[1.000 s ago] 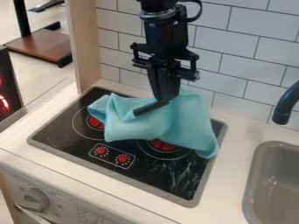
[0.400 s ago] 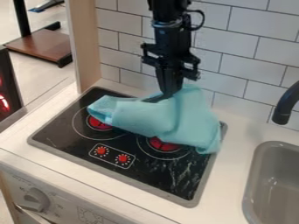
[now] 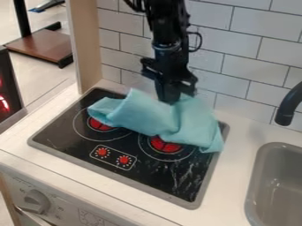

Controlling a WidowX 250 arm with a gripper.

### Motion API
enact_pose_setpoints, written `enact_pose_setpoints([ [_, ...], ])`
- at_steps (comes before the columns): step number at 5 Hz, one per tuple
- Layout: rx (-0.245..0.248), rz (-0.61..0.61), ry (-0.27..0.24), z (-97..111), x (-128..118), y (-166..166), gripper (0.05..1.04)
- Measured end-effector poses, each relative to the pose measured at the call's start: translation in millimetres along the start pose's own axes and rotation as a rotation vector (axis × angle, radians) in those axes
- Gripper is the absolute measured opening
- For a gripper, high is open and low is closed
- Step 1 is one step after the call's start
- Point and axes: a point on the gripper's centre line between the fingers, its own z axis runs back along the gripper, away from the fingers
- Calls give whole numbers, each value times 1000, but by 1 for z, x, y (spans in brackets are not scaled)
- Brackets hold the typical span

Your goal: Fold the cloth from bottom right to top

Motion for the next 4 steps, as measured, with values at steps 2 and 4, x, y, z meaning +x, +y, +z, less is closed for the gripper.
enact_pose_setpoints([
  [2, 27, 28, 35, -22, -6, 5, 50],
  [4, 45, 42, 65, -25, -15, 7, 224],
])
